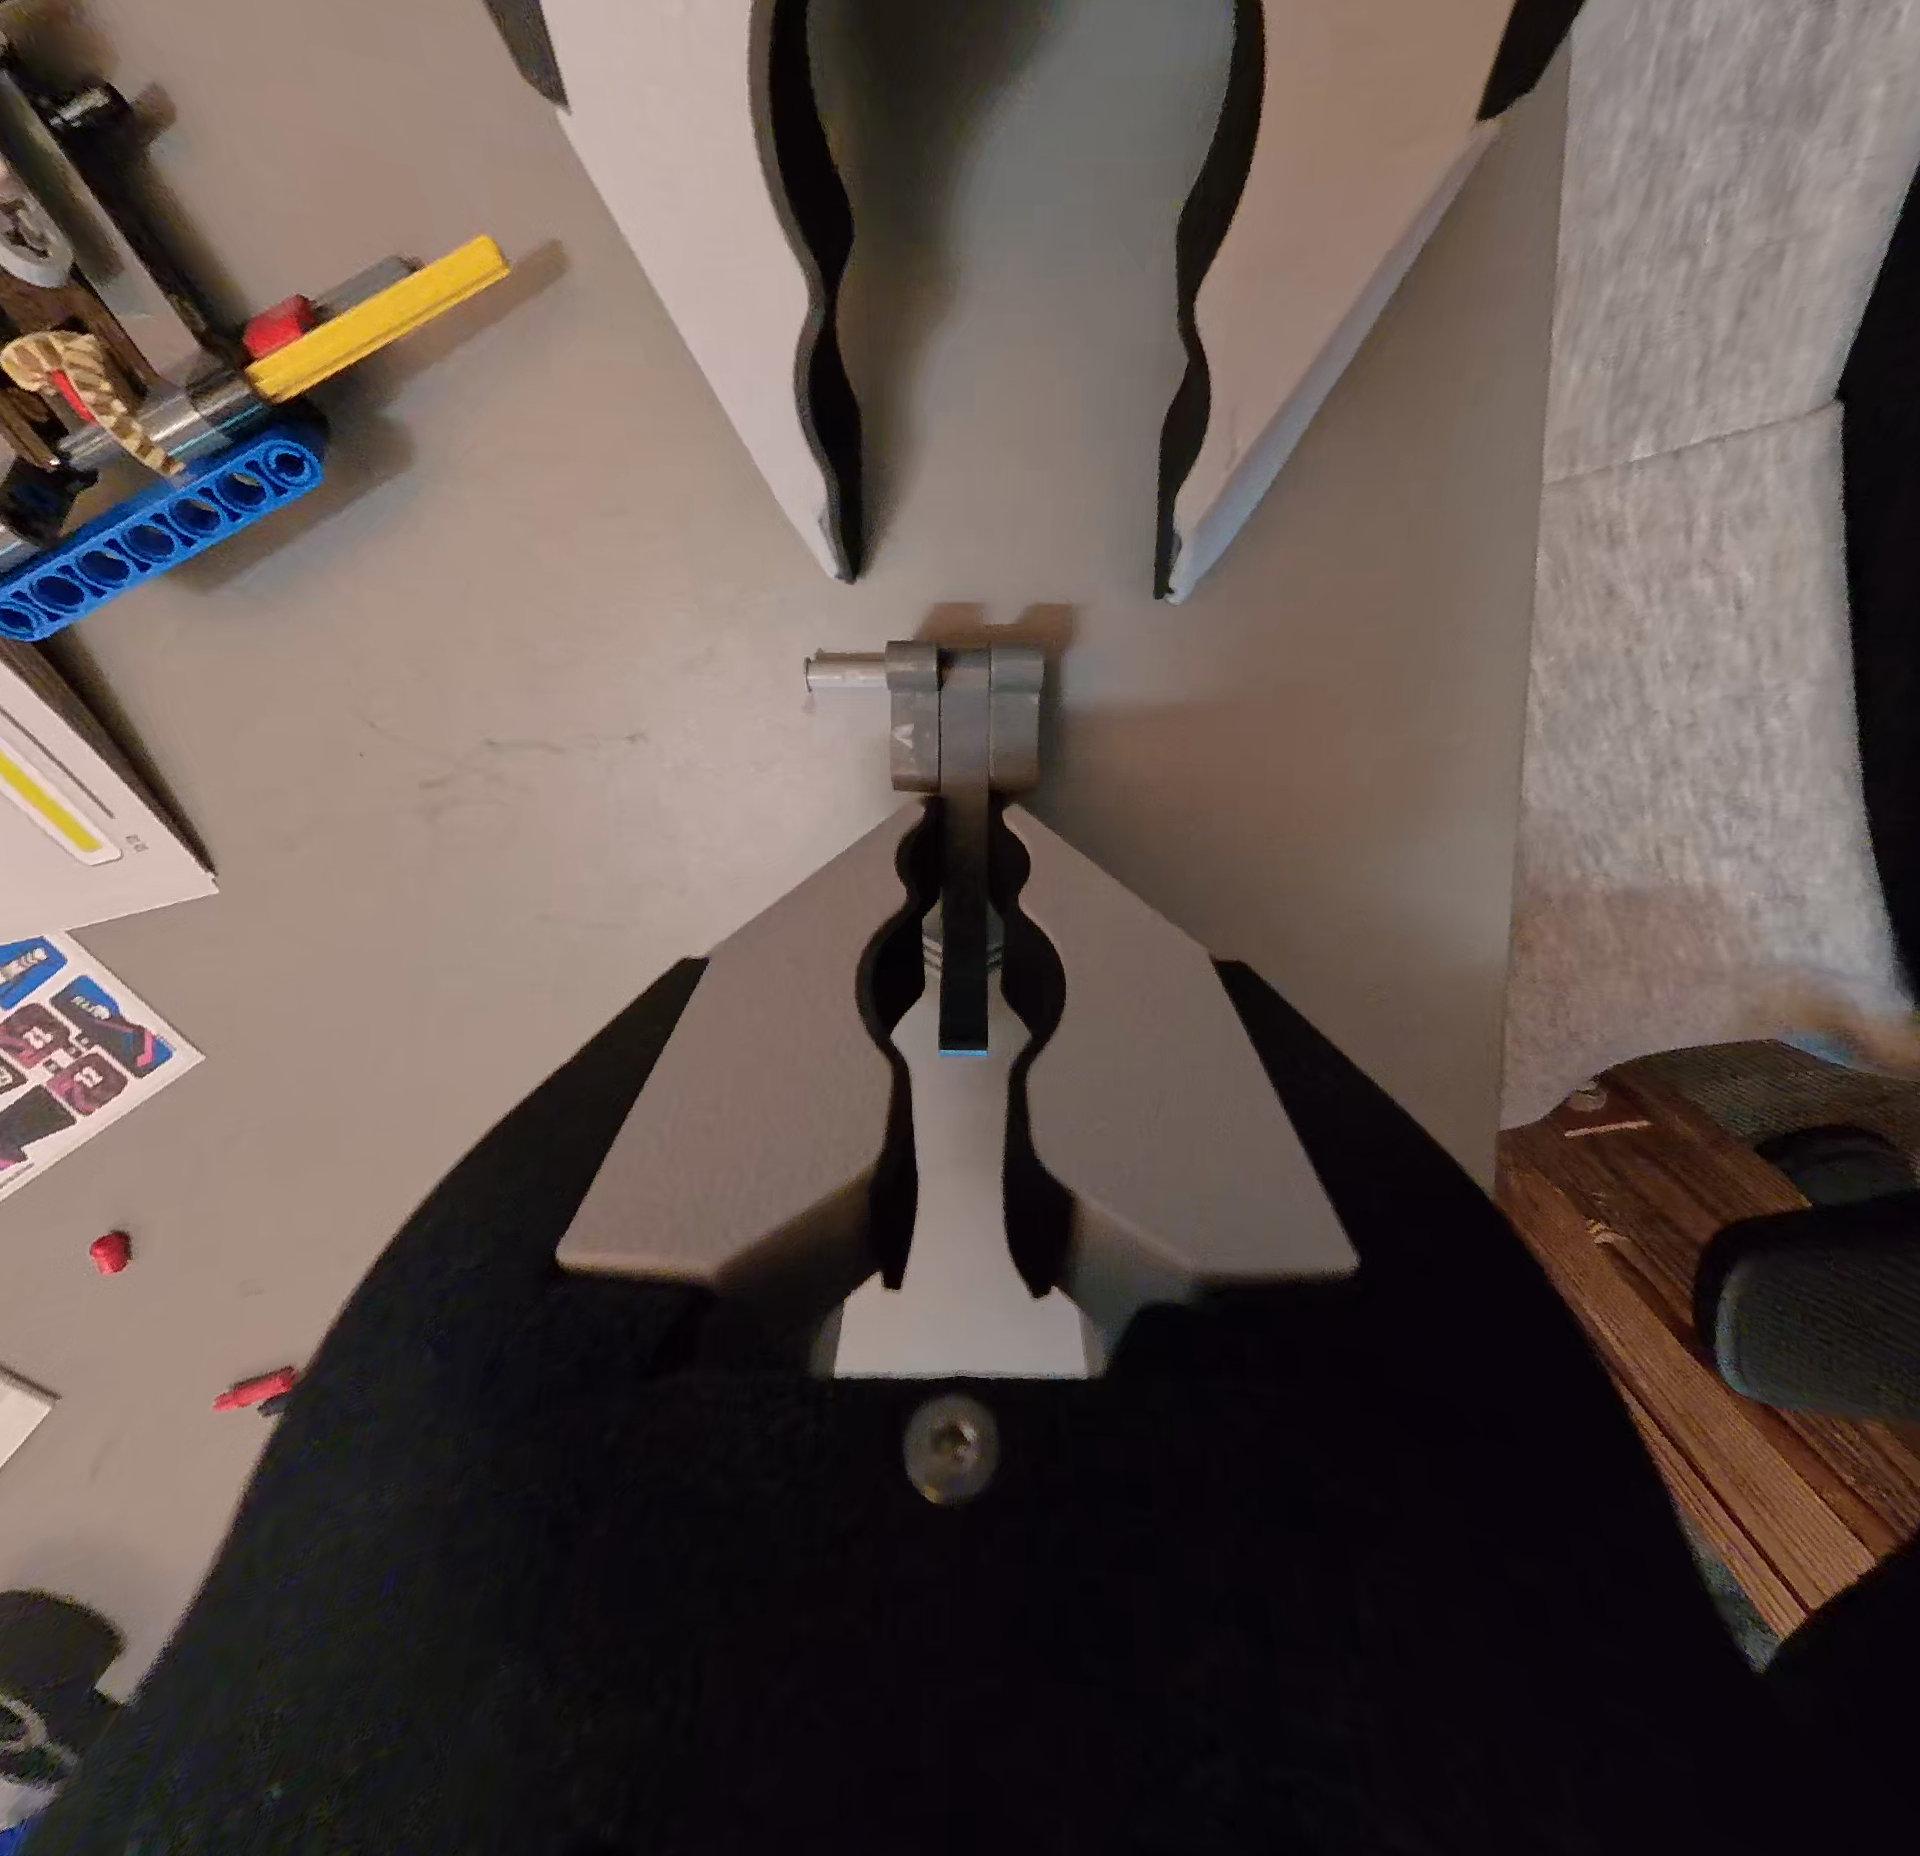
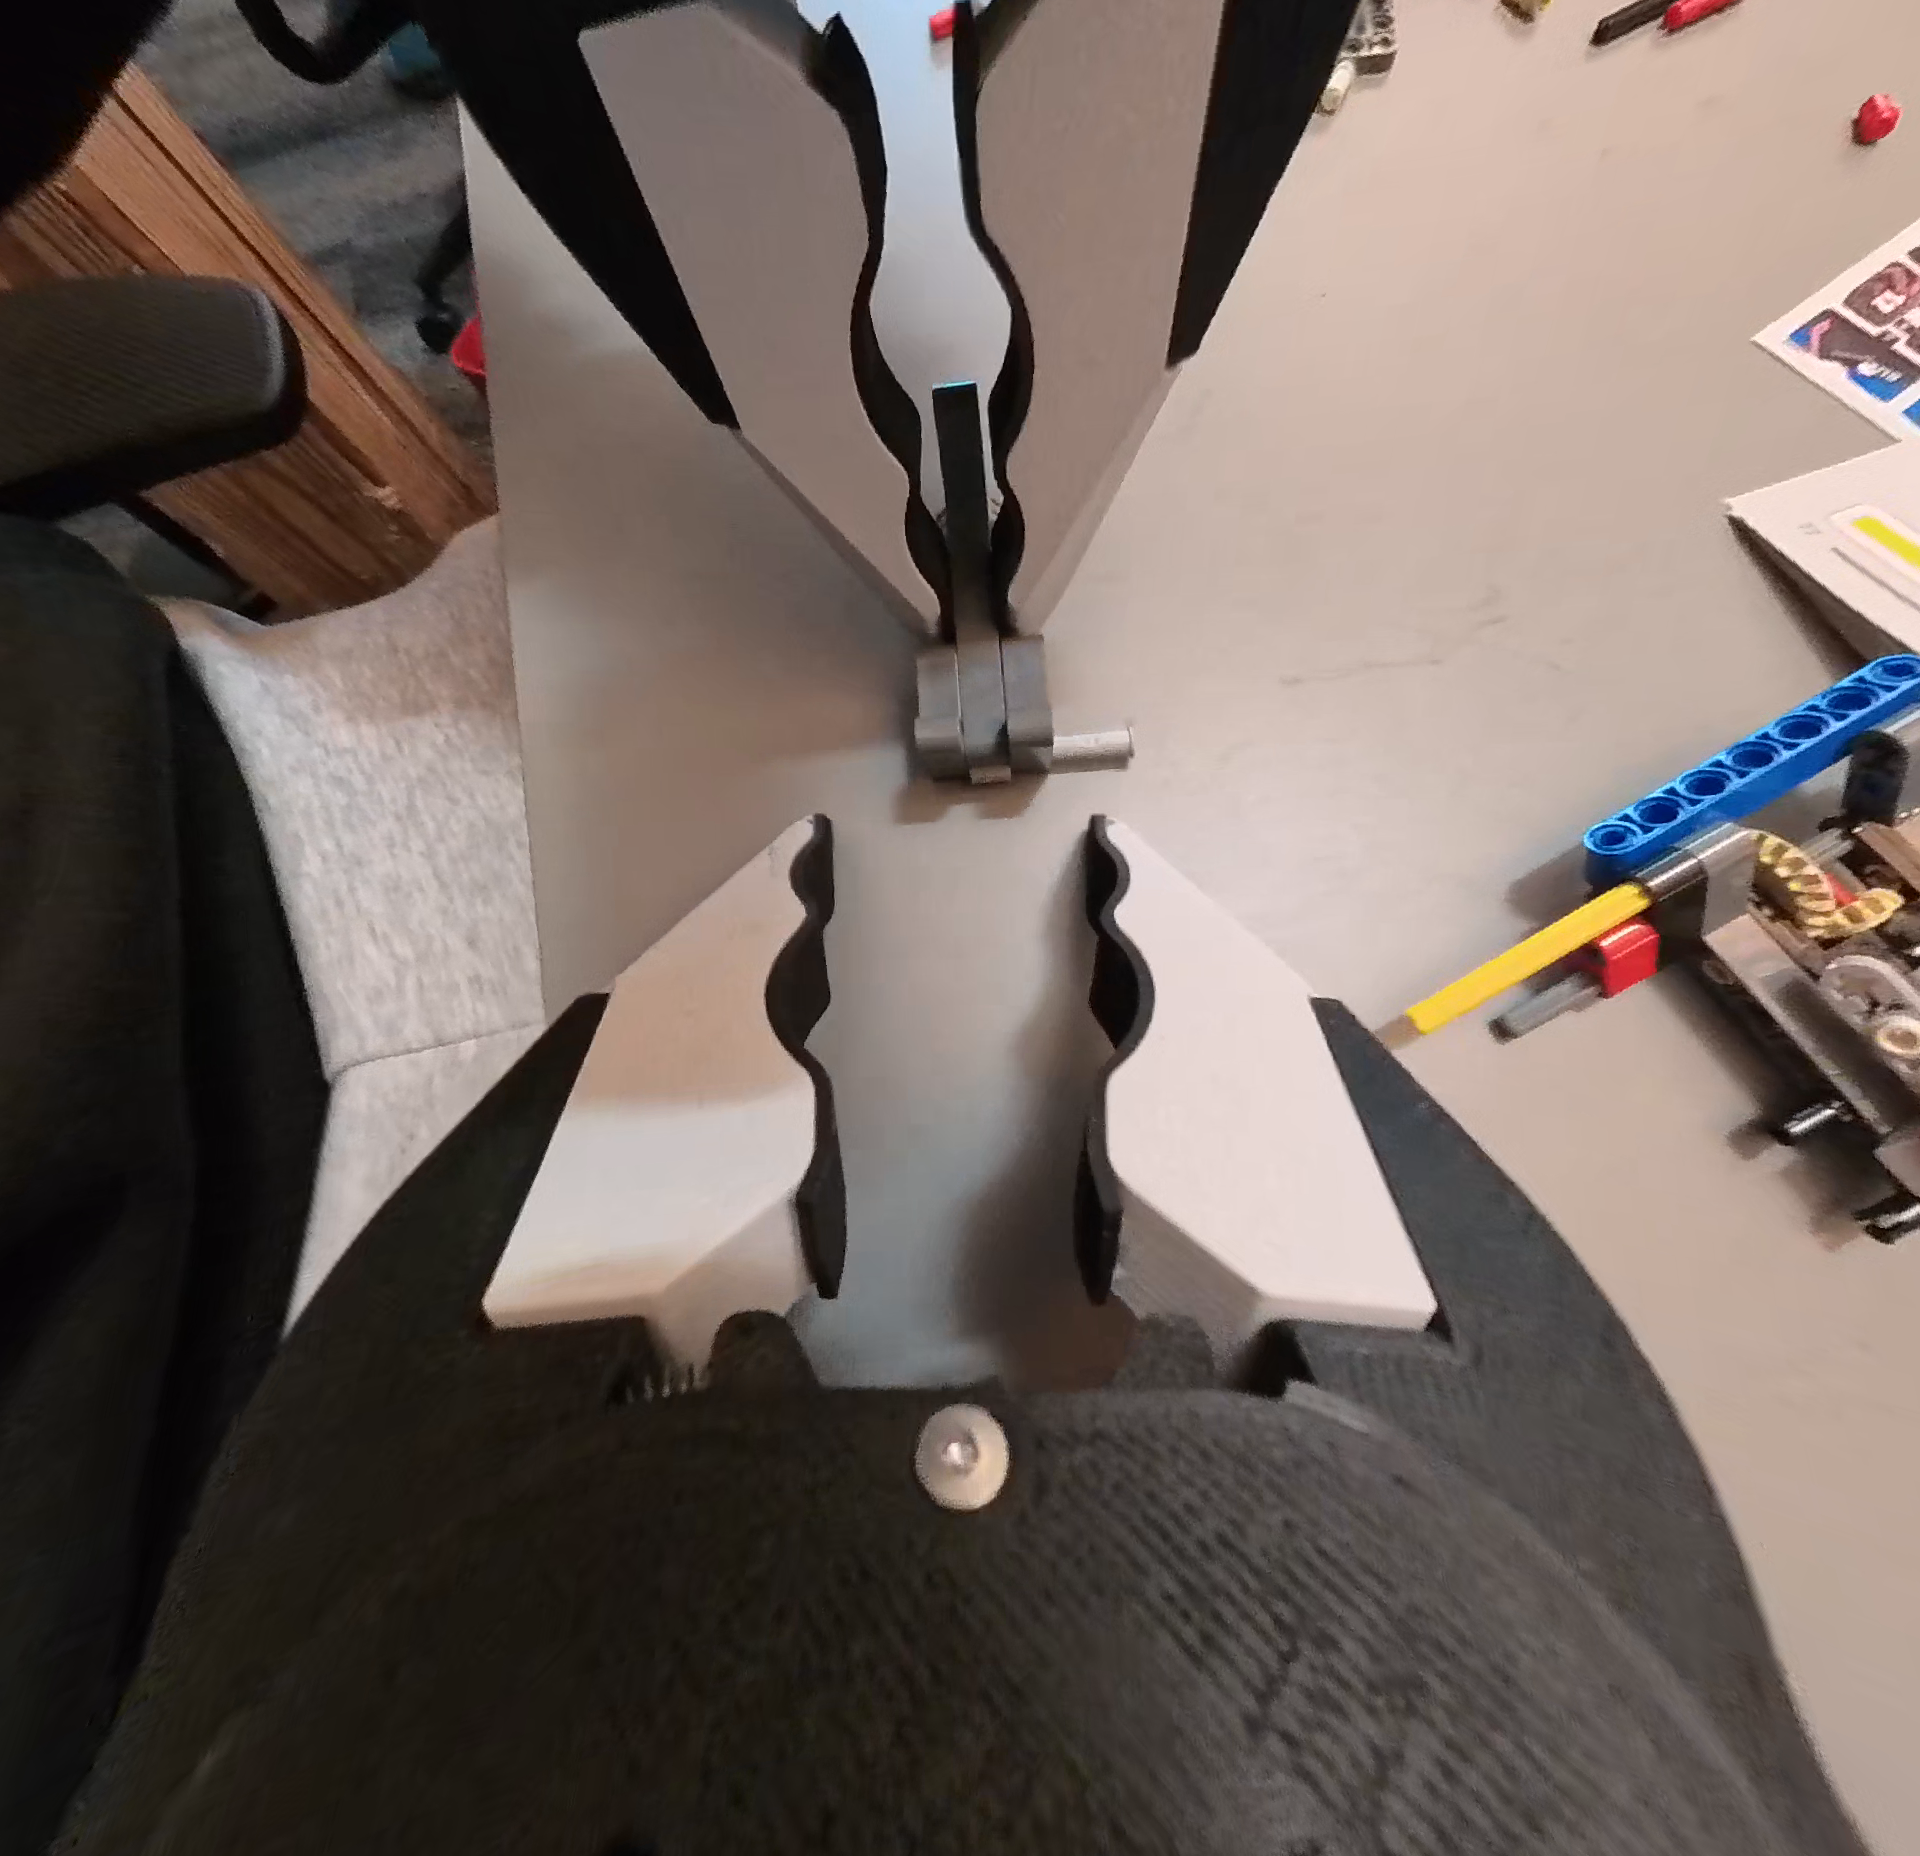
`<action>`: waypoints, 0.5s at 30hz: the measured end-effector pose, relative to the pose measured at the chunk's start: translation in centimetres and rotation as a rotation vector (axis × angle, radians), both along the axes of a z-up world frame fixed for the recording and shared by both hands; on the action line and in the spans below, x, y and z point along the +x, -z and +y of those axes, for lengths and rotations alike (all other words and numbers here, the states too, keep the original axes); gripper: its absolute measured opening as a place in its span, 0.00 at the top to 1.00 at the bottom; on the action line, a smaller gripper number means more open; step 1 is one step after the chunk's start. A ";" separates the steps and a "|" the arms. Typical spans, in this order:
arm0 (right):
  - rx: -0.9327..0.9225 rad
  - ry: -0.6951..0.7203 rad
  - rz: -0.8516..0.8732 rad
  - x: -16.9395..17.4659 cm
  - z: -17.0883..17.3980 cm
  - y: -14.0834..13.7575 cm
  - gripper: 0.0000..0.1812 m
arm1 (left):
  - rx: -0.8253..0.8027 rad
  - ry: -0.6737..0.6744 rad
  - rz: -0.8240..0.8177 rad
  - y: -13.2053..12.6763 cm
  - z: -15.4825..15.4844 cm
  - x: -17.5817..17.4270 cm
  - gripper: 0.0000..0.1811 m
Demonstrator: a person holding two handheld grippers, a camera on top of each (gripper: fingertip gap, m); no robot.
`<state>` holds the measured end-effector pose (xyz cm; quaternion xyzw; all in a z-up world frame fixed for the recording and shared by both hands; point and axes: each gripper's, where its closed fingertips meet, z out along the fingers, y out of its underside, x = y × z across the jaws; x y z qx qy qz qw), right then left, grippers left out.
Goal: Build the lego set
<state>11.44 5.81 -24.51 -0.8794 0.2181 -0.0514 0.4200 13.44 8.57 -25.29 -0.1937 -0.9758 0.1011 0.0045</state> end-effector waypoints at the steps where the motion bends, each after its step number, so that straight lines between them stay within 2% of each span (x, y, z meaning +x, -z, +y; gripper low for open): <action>1: 0.009 0.001 0.014 0.0 0.0 0.0 0.74 | -0.003 -0.002 0.003 0.0 -0.1 0.0 0.97; 7: 0.098 -0.005 0.133 -0.7 0.6 -0.5 0.71 | -0.001 -0.010 0.019 0.0 0.0 0.0 0.97; 15: 0.010 0.006 0.012 1.0 -0.2 -0.1 0.66 | 0.016 -0.013 0.014 0.0 0.0 -0.1 0.97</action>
